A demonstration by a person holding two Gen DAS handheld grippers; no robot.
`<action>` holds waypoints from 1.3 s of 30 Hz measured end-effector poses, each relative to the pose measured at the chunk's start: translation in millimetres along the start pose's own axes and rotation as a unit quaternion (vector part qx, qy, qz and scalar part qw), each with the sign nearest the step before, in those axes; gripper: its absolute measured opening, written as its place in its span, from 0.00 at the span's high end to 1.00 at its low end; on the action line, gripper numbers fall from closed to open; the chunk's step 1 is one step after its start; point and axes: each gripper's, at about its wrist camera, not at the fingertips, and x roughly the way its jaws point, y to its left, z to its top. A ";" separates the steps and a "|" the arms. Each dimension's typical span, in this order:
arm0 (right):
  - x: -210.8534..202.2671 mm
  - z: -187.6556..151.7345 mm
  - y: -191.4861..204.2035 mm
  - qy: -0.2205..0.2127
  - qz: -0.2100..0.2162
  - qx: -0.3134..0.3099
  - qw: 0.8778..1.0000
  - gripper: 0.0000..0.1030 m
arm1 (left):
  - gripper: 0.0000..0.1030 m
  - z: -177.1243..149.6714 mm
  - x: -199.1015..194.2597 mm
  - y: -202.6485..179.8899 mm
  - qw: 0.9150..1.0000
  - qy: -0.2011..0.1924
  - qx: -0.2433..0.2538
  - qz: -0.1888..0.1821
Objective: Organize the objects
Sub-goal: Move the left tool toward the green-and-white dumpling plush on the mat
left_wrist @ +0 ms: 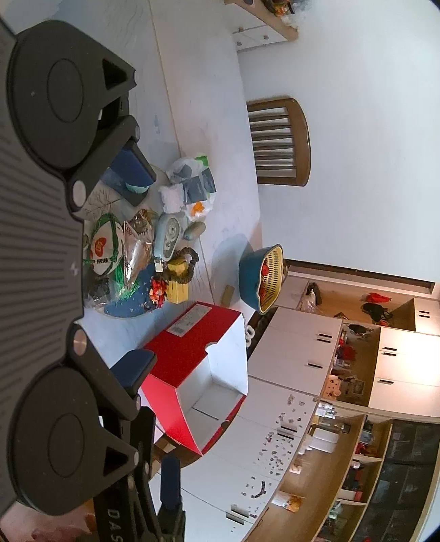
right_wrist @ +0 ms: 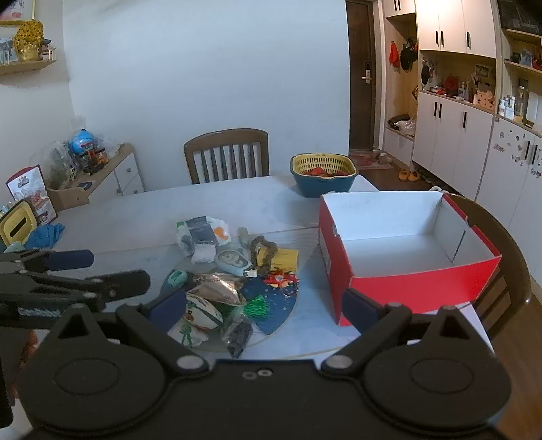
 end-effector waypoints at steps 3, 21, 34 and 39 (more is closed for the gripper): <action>1.8 0.1 -0.7 0.003 -0.004 0.000 1.000 0.06 | 0.00 0.6 -0.6 0.8 1.000 0.000 -0.003 -0.008; 17.5 1.1 -1.7 0.023 -0.002 -0.014 1.000 0.08 | 0.00 -3.0 15.9 10.3 1.000 -0.003 -0.024 0.003; 68.9 -6.4 -11.6 0.062 0.035 -0.046 0.996 0.12 | 0.01 -21.6 73.9 21.4 0.999 0.038 -0.015 0.001; 97.0 -15.6 -12.1 0.093 0.065 -0.081 0.990 0.16 | 0.01 -32.8 104.9 23.7 0.998 0.066 -0.009 0.012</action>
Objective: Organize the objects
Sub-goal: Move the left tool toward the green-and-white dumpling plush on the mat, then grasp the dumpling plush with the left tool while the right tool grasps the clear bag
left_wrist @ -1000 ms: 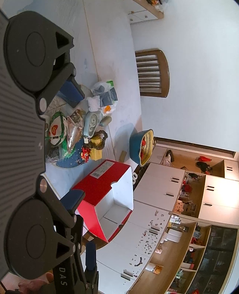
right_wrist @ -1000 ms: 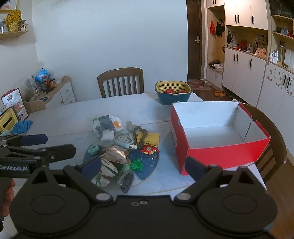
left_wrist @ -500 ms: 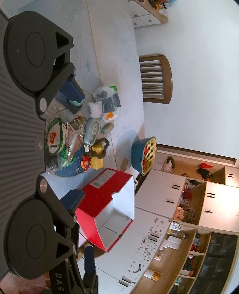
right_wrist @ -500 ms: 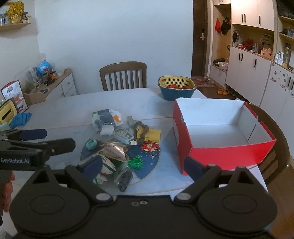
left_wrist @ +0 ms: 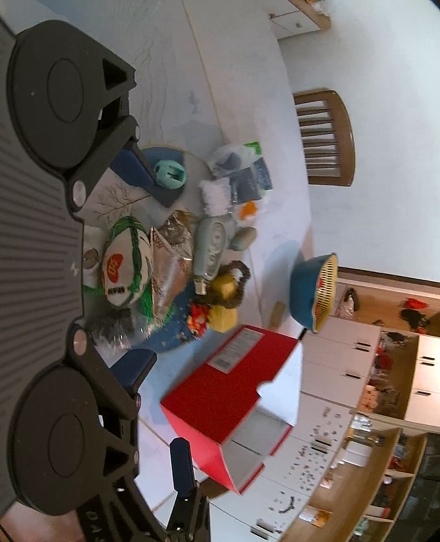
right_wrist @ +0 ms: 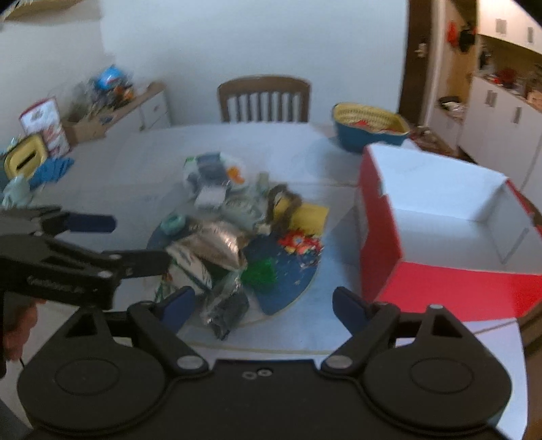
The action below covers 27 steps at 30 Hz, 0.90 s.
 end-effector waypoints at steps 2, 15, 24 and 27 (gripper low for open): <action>9.0 -1.9 -0.3 0.011 0.017 -0.014 1.000 0.16 | 0.01 -2.0 11.6 2.2 1.000 0.010 -0.002 0.000; 64.6 -6.5 -1.6 0.064 0.100 -0.056 0.991 0.27 | 0.18 -4.7 58.0 12.8 0.997 0.067 -0.028 -0.014; 81.6 -6.1 1.8 0.075 0.129 -0.070 0.986 0.42 | 0.29 -5.0 60.2 13.9 0.997 0.070 -0.039 -0.018; 82.5 -6.9 1.3 0.076 0.131 -0.066 0.986 0.53 | 0.32 -4.8 59.6 13.9 0.997 0.070 -0.041 -0.018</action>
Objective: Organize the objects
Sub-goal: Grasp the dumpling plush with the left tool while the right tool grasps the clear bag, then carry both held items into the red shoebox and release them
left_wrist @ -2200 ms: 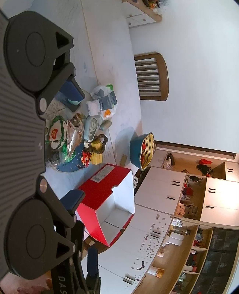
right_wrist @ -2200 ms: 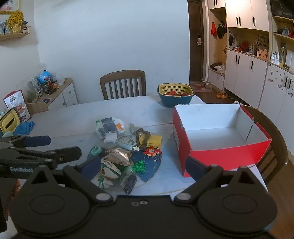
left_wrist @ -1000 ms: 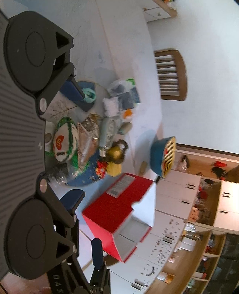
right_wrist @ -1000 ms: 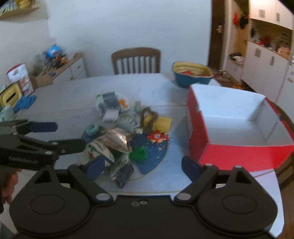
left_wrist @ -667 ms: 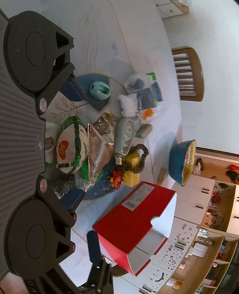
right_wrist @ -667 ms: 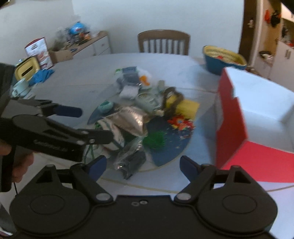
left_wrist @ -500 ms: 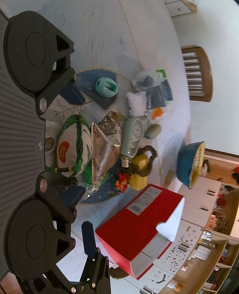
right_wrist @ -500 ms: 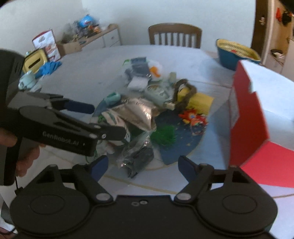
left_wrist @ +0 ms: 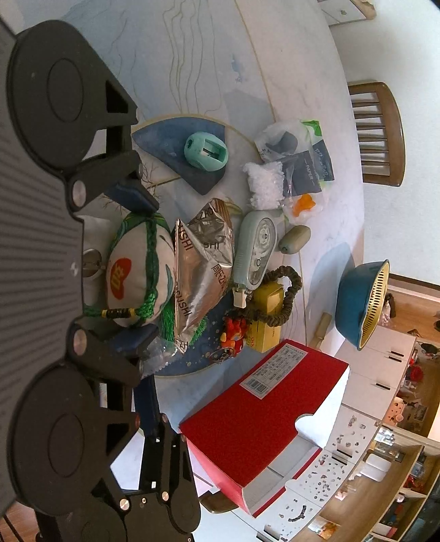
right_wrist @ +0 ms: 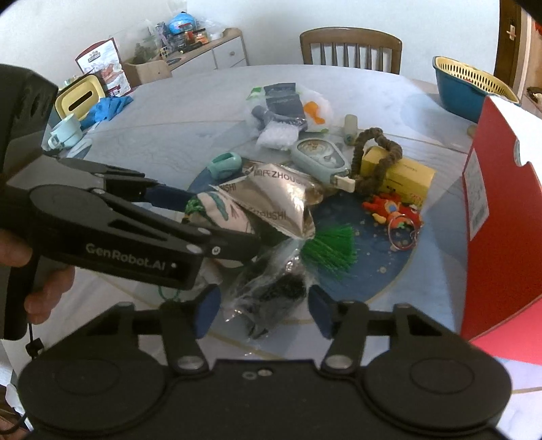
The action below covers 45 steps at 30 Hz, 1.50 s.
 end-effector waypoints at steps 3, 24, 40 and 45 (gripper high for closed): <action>0.4 0.1 -1.5 0.001 -0.001 0.007 1.000 0.64 | 0.34 0.2 -0.4 -0.2 1.000 0.000 0.000 0.000; -86.2 -7.0 8.1 -0.044 -0.049 0.062 0.996 0.71 | 0.36 29.9 -93.5 -23.4 0.997 -0.034 0.015 -0.067; -172.2 23.3 -70.5 -0.077 -0.072 0.064 0.992 0.71 | 0.36 134.6 -99.6 -101.9 0.993 -0.046 0.049 -0.094; -186.1 27.3 -114.2 -0.078 -0.080 0.056 0.992 0.71 | 0.36 169.9 -76.5 -143.8 0.993 -0.045 0.051 -0.100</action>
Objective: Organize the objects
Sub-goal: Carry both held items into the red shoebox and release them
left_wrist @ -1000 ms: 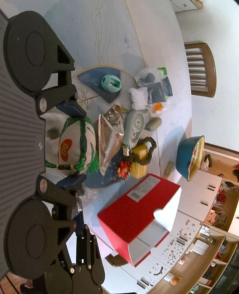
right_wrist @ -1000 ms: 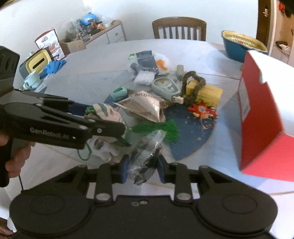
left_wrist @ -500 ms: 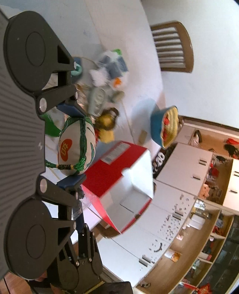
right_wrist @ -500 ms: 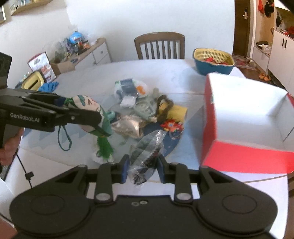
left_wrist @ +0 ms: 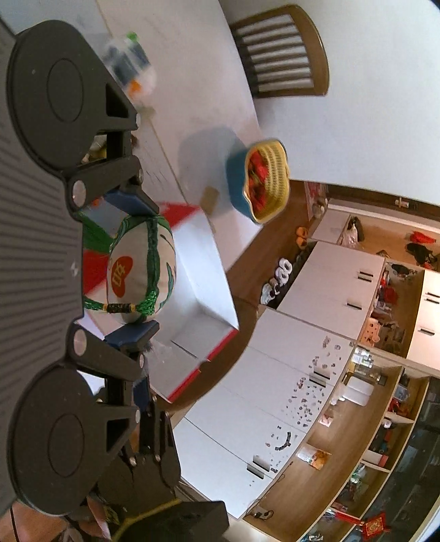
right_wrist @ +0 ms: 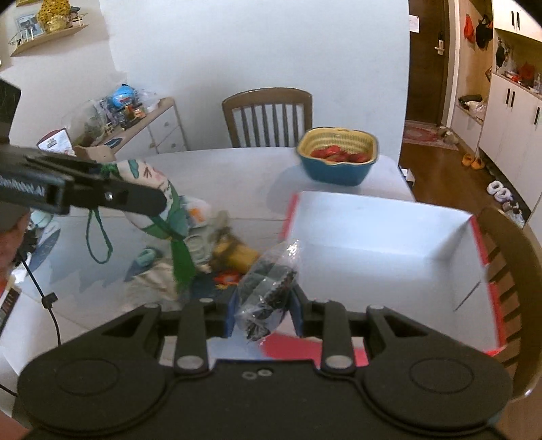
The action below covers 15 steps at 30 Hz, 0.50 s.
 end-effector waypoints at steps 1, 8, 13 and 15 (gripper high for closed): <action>0.4 1.4 -10.3 0.001 -0.002 -0.001 1.000 0.71 | 0.36 6.6 7.2 -7.1 1.000 0.001 0.002 0.001; 1.7 5.6 -70.5 0.007 -0.007 0.000 1.000 0.71 | 0.36 42.4 59.9 -51.6 1.000 0.002 0.020 0.007; 9.7 4.8 -107.3 0.017 -0.012 0.002 1.000 0.71 | 0.36 52.2 99.0 -72.8 0.999 0.010 0.034 0.018; 16.3 3.1 -119.4 0.023 -0.013 0.000 1.000 0.71 | 0.36 52.8 118.9 -79.1 0.999 0.020 0.035 0.022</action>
